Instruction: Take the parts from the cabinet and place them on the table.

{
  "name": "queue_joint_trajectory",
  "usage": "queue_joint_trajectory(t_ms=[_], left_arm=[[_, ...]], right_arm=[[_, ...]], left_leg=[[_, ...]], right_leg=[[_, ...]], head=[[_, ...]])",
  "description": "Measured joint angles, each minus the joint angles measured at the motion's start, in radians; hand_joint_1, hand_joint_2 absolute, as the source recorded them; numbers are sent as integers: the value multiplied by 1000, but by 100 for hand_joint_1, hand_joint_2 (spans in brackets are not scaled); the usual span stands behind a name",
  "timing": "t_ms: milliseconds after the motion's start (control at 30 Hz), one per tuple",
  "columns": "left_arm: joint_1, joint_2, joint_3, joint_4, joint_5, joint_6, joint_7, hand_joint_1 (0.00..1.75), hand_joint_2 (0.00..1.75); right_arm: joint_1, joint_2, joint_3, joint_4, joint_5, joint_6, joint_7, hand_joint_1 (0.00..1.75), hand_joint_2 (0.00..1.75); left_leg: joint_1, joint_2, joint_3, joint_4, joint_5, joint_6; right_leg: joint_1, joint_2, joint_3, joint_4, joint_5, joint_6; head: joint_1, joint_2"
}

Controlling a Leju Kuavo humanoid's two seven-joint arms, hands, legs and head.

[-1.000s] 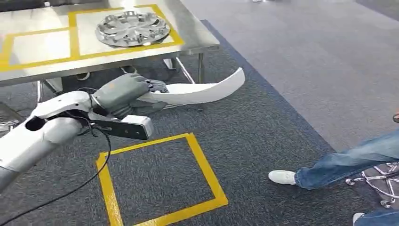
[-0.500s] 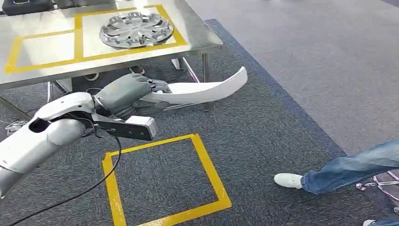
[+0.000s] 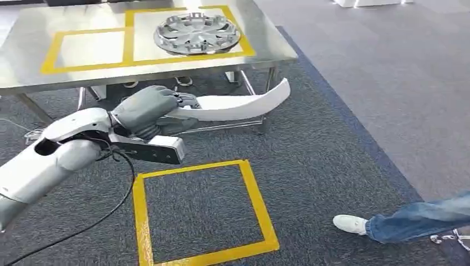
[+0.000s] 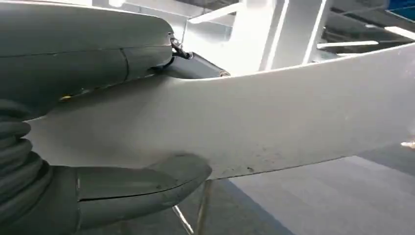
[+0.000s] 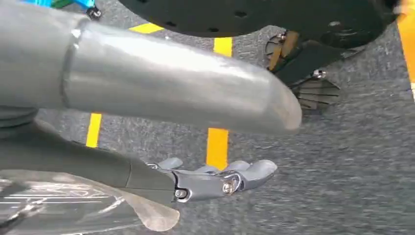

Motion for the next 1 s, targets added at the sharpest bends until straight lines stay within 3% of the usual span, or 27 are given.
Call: queue_joint_trajectory(t_ms=[33,67,100,167,200,233,267,367,400,433,467,533,567,600,633,700,733,767,867,933,967,1000], left_arm=[[5,0,0,0,-1,0,0,175,175],[8,0,0,2,-1,0,0,175,175],[10,0,0,3,-2,0,0,175,175],[9,0,1,3,-2,0,0,175,175],[8,-2,1,3,-3,0,0,175,175],[8,-5,1,4,-3,1,0,175,175],[6,-5,1,4,-4,1,1,175,175],[8,-3,2,5,-10,6,1,175,175],[9,-3,3,5,-10,9,2,175,175],[6,-3,5,5,-10,13,1,175,175],[6,-3,6,5,-9,17,2,175,175],[11,-5,3,5,-9,17,2,175,175],[16,-5,2,5,-8,15,2,175,175],[19,-5,2,5,-8,14,2,175,175],[19,-5,2,5,-7,13,4,175,175],[15,-5,5,5,7,6,4,175,175],[14,-5,7,5,10,4,4,175,175],[11,-5,8,5,10,2,4,175,175],[12,-5,8,5,10,-1,4,175,175],[9,-6,10,4,10,-1,3,175,175],[5,-6,10,4,10,-2,2,175,175],[5,-7,9,4,10,-4,0,175,175]], right_arm=[[0,0,0,0,1,2,0,0,0],[1,0,0,0,0,1,0,0,0],[2,0,0,0,0,1,0,0,0],[3,0,0,0,0,0,0,0,0],[3,0,0,0,0,0,0,0,0],[2,0,0,0,0,0,0,0,0],[-2,0,0,0,0,0,0,0,0],[-6,0,0,0,-12,1,7,0,0],[-7,4,0,1,-16,1,10,0,0],[-6,4,0,1,-16,-1,11,0,0],[-5,4,0,0,-16,-1,11,0,0],[-1,4,0,0,-16,-6,13,0,0],[0,4,-1,0,-14,-8,13,0,0],[0,4,0,0,-13,-9,13,0,0],[0,4,-1,0,-13,-10,12,0,0],[0,4,0,0,-13,-11,11,0,0],[0,4,0,0,-13,-11,11,0,0],[-1,4,0,1,-13,-11,10,0,0],[-2,4,0,0,-13,-13,10,0,0],[-3,3,0,0,-12,-13,9,0,0],[-4,3,0,0,-11,-13,8,0,0],[-4,3,0,1,-10,-13,7,0,0]], left_leg=[[-1,-10,0,0,0,1],[-2,-20,0,0,0,1],[-3,-32,0,1,0,1],[-3,-57,2,2,0,0],[-2,-65,2,3,-1,-1],[-6,-70,1,6,-3,-6],[-6,-81,-5,10,-4,-10],[0,-91,-6,1,4,-27],[-2,-76,-8,11,-6,-32],[-6,-35,-21,42,-31,-40],[-3,-12,-48,103,-68,-45],[6,6,-120,262,-139,-55],[10,8,-141,311,-149,-58],[14,9,-139,306,-135,-60],[16,9,-118,263,-102,-60],[16,13,-31,92,-18,-55],[14,20,3,23,-5,-48],[8,20,15,2,-15,-44],[3,16,10,5,-19,-35],[13,16,21,-11,-12,-21],[13,16,21,-11,-13,-12],[12,16,21,-11,-14,-11]], right_leg=[[0,3,-44,76,-22,1],[0,3,-69,111,-21,0],[0,4,-71,97,5,-1],[0,15,-11,-53,102,-7],[-2,42,31,-147,146,-10],[-3,56,47,-182,135,-17],[-4,56,65,-199,133,-18],[1,48,65,-198,138,-30],[-8,39,69,-207,144,-40],[-8,36,71,-209,143,-46],[-8,32,72,-209,143,-49],[-8,20,72,-208,141,-51],[-9,17,72,-208,141,-51],[-9,14,73,-208,140,-50],[-9,12,73,-208,139,-48],[-10,8,79,-208,136,-43],[-9,6,80,-208,133,-39],[-2,5,77,-203,131,-31],[-7,-1,81,-214,134,-14],[-7,2,68,-194,115,-4],[-6,4,41,-137,82,-3],[-7,4,-4,-48,44,-2]], head=[[0,0],[-1,0],[-1,0],[0,0],[0,0],[-1,0],[0,0],[1,0],[1,0],[-8,0],[-12,0],[-11,0],[-12,0],[-11,0],[-11,0],[-12,0],[-11,0],[-11,0],[-9,0],[-7,0],[-2,0],[3,0]])
